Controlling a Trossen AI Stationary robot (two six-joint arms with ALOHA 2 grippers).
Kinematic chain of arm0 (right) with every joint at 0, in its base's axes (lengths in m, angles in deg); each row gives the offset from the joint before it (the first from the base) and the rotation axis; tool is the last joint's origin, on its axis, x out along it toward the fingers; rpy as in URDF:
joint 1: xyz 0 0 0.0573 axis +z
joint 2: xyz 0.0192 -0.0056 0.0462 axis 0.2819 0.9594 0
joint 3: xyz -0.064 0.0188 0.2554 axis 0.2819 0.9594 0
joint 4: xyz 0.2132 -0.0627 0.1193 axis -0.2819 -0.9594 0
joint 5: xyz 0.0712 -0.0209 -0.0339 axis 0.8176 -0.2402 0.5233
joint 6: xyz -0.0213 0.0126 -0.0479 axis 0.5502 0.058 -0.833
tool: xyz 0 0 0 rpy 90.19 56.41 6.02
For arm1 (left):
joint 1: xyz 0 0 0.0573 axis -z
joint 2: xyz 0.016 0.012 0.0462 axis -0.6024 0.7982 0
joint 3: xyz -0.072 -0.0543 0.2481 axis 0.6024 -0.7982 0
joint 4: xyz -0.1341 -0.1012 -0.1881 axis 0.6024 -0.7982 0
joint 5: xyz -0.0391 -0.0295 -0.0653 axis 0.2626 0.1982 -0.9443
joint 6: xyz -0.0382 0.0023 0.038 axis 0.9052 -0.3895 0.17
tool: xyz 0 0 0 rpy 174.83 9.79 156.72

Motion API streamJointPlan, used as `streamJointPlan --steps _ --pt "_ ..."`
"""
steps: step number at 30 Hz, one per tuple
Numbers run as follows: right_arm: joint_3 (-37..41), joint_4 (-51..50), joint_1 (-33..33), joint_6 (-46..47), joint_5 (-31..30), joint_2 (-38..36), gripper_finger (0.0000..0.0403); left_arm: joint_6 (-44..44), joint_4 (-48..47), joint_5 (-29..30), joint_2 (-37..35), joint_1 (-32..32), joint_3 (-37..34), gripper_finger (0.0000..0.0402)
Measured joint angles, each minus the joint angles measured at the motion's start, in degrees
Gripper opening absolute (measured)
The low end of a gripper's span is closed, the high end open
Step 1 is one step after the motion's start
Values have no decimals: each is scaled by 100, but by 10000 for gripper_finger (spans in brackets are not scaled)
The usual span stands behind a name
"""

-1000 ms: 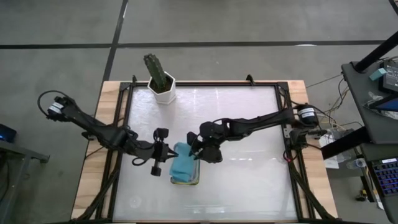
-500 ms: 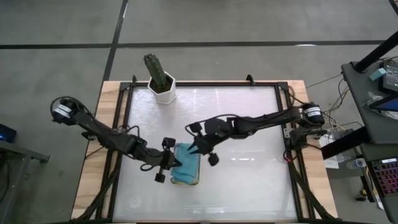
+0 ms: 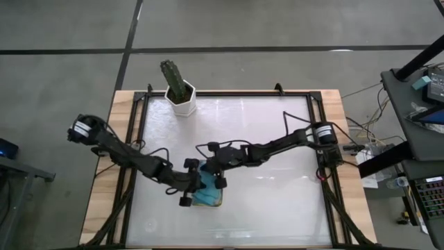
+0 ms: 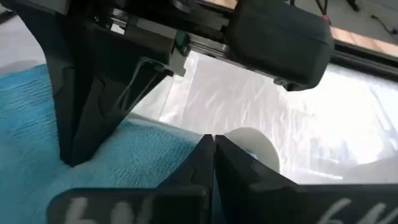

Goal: Fold microfiber towels
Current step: Put the blue microfiber towel into the bin

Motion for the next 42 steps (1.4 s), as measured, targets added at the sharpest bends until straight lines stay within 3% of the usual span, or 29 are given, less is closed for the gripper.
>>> streamJointPlan --steps 10,25,36,42 --pt "-2 10 -121 -15 37 179 8 167 -68 -242 -68 -7 35 1" --pt "26 -916 127 -188 -31 -949 8 305 -616 -329 -974 30 64 1" --pt "433 -502 1045 291 59 -654 8 611 -424 -579 -333 118 -56 1" --pt "459 -551 1110 672 -243 -481 8 622 19 -569 -152 119 -50 1"
